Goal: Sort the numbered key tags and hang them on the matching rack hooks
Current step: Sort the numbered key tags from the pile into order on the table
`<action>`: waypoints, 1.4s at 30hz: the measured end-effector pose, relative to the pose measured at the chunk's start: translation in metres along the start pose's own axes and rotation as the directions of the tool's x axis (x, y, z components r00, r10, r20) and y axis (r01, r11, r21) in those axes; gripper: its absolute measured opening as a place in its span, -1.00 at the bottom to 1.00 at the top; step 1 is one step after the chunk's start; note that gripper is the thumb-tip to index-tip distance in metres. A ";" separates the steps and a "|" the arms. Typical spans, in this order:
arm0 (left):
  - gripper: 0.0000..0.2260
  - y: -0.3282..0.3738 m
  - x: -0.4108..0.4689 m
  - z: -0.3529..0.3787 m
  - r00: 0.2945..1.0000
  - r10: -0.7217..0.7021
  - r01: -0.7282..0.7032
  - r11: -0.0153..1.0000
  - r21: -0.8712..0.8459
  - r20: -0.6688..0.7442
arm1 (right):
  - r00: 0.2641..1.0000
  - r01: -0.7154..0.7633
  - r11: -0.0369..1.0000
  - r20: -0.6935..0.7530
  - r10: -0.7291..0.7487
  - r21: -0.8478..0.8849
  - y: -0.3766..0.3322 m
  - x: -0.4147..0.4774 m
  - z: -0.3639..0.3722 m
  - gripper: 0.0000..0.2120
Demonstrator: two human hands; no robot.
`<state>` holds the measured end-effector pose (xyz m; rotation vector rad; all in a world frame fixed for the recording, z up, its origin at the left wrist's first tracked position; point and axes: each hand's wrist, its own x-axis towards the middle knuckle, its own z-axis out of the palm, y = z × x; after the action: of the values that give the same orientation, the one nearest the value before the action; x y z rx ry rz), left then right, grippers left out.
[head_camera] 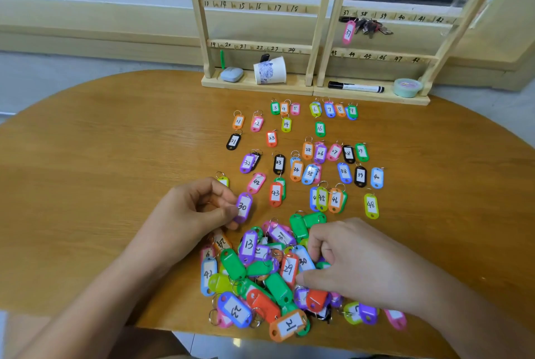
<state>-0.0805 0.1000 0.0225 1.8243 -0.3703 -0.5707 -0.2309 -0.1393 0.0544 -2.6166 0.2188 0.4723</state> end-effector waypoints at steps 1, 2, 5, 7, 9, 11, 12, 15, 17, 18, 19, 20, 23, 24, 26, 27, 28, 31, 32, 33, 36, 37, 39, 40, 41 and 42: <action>-0.91 0.000 0.000 0.001 1.000 0.002 -0.002 1.000 0.000 0.001 | 1.000 0.006 1.000 0.001 -0.006 0.005 0.000 0.001 0.000 -0.66; -0.91 0.000 0.001 0.002 1.000 0.004 -0.004 1.000 -0.001 0.001 | 1.000 0.012 1.000 -0.002 -0.012 0.016 0.001 0.002 0.000 -0.69; -0.91 0.003 0.002 0.006 1.000 0.001 -0.001 1.000 -0.024 0.004 | 1.000 0.025 0.992 -0.012 -0.024 0.125 0.006 0.006 0.000 -0.75; -0.90 0.005 0.003 0.009 1.000 -0.006 0.006 0.999 -0.041 0.007 | 0.999 0.035 0.976 -0.045 -0.026 0.213 0.012 0.007 -0.002 -0.76; -0.89 0.008 0.006 0.014 1.000 -0.006 0.007 0.998 -0.056 0.011 | 0.994 0.054 0.957 -0.107 -0.025 0.284 0.017 0.009 -0.003 -0.73; -0.89 0.012 0.008 0.024 1.000 -0.006 0.008 0.995 -0.104 0.027 | 0.980 0.088 0.942 -0.197 -0.024 0.324 0.020 0.012 -0.004 -0.69; -0.89 0.013 0.008 0.030 0.999 -0.004 0.010 0.991 -0.134 0.041 | 0.969 0.106 0.938 -0.246 -0.022 0.331 0.021 0.014 -0.004 -0.67; -0.92 0.021 0.009 0.050 0.996 0.003 0.018 0.973 -0.231 0.087 | 0.932 0.144 0.916 -0.364 0.003 0.376 0.021 0.016 -0.002 -0.60; -0.93 0.027 0.010 0.060 0.995 -0.004 0.032 0.955 -0.293 0.096 | 0.910 0.155 0.898 -0.413 0.032 0.411 0.021 0.017 0.001 -0.60; -0.92 0.030 0.011 0.064 0.996 -0.008 0.038 0.949 -0.313 0.094 | 0.905 0.156 0.883 -0.422 0.052 0.443 0.022 0.018 0.002 -0.63; -0.90 0.033 0.011 0.068 0.996 -0.012 0.040 0.946 -0.321 0.090 | 0.904 0.157 0.860 -0.421 0.073 0.486 0.021 0.018 0.003 -0.67; -0.89 0.035 0.012 0.071 0.996 -0.012 0.038 0.947 -0.320 0.084 | 0.904 0.162 0.832 -0.418 0.091 0.531 0.020 0.017 0.003 -0.71; -0.88 0.040 0.015 0.077 0.998 -0.012 0.032 0.946 -0.323 0.065 | 0.908 0.183 0.773 -0.407 0.105 0.608 0.019 0.013 0.004 -0.82; -0.88 0.041 0.015 0.078 0.998 -0.015 0.035 0.944 -0.328 0.062 | 0.909 0.186 0.761 -0.403 0.107 0.622 0.020 0.012 0.004 -0.84; -0.88 0.043 0.017 0.081 0.997 -0.020 0.041 0.945 -0.326 0.069 | 0.911 0.193 0.738 -0.398 0.111 0.646 0.021 0.011 0.004 -0.85; -0.88 0.044 0.017 0.082 0.997 -0.020 0.043 0.946 -0.321 0.075 | 0.911 0.195 0.733 -0.397 0.111 0.652 0.022 0.011 0.004 -0.85; -0.88 0.045 0.017 0.084 0.996 -0.020 0.045 0.947 -0.317 0.082 | 0.911 0.195 0.733 -0.397 0.111 0.651 0.023 0.011 0.003 -0.84; -0.84 0.048 0.019 0.087 0.995 -0.018 0.047 0.950 -0.307 0.095 | 0.909 0.184 0.762 -0.403 0.108 0.620 0.026 0.009 0.001 -0.76; -0.84 0.049 0.019 0.088 0.995 -0.015 0.044 0.955 -0.293 0.102 | 0.908 0.177 0.780 -0.406 0.107 0.600 0.026 0.008 -0.001 -0.73; -0.85 0.050 0.019 0.088 0.994 -0.010 0.040 0.962 -0.270 0.109 | 0.909 0.167 0.799 -0.404 0.102 0.578 0.027 0.007 -0.002 -0.70; -0.89 0.052 0.021 0.089 0.993 0.001 0.022 0.981 -0.192 0.116 | 0.935 0.136 0.847 -0.350 0.063 0.514 0.029 0.005 -0.008 -0.65; -0.91 0.053 0.022 0.090 0.993 0.005 0.016 0.985 -0.174 0.118 | 0.945 0.136 0.853 -0.324 0.041 0.505 0.030 0.005 -0.009 -0.65; -0.93 0.056 0.023 0.090 0.992 0.006 0.014 0.988 -0.154 0.127 | 0.955 0.144 0.858 -0.298 0.012 0.494 0.032 0.006 -0.011 -0.64; -0.93 0.057 0.024 0.090 0.991 -0.002 0.022 0.988 -0.150 0.133 | 0.955 0.145 0.859 -0.296 0.008 0.491 0.032 0.007 -0.012 -0.64; -0.93 0.057 0.025 0.090 0.990 -0.013 0.035 0.988 -0.151 0.142 | 0.955 0.143 0.860 -0.295 0.009 0.490 0.033 0.008 -0.013 -0.64; -0.93 0.058 0.025 0.090 0.988 -0.026 0.050 0.986 -0.158 0.154 | 0.955 0.142 0.858 -0.295 0.012 0.494 0.034 0.010 -0.014 -0.65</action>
<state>-0.1073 -0.0031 0.0497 1.6398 -0.3805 -0.7477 -0.2259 -0.1766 0.0480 -2.1425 0.3022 -0.0095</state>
